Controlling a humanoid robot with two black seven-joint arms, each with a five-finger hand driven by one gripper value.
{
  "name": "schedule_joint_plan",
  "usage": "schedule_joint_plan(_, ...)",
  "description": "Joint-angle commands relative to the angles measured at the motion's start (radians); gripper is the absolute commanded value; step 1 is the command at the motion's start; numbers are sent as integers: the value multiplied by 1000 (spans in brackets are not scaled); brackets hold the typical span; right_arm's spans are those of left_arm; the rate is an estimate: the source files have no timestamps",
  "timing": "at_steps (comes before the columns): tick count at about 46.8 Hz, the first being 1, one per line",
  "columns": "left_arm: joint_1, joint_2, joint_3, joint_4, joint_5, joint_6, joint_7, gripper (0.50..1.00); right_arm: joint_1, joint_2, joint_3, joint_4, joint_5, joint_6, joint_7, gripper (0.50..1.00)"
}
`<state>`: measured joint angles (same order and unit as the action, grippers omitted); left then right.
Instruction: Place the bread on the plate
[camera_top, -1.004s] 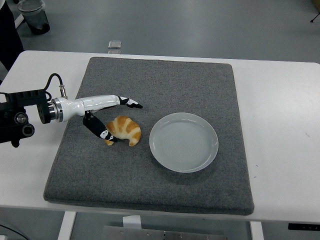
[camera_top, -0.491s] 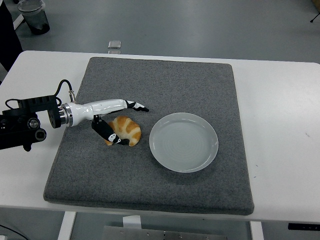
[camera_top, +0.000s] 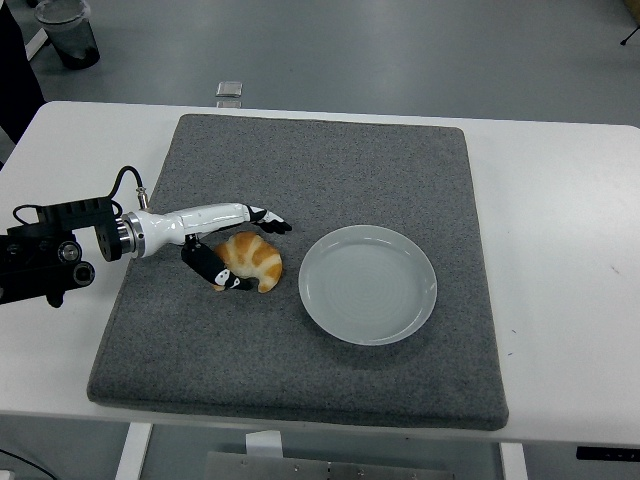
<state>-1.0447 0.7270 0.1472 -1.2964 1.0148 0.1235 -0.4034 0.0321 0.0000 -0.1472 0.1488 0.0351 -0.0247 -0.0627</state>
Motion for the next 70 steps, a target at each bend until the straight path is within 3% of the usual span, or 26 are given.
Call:
schedule_joint_plan(1,2,0,0,0,4,1,-6,787,0,0,0,0,0,0,0,930)
schedule_joint_plan(3,2,0,0,0,5,1,-9,761,0,0,0,0,0,0,0,932)
schedule_joint_plan(5,3,0,2,0,7,1,-11,686,0,0,0,0,0,0,0,930)
schedule_joint_plan(9,3,0,2,0,7,1,-14,613,0,0,0,0,0,0,0,932)
schedule_joint_plan(13,3,2,3,0,7,1,-21,500,-1,0,0,0,0,0,0,930)
schedule_joint_plan(29,-6,11,0,17,7,5,-71,500,-1,0,-2,0,0,0,1,930)
schedule_joint_plan(50,-20,51,-86,65,7,1,-72,500,-5,0,-2,2,0,2,1,930)
schedule_joint_plan(63,-142,147,-95,72,8,-12,-74,500,-5,0,-2,2,0,2,0,930)
schedule_joint_plan(70,-215,163,-92,88,10,-38,-74,500,-5,0,-2,2,0,3,0,930)
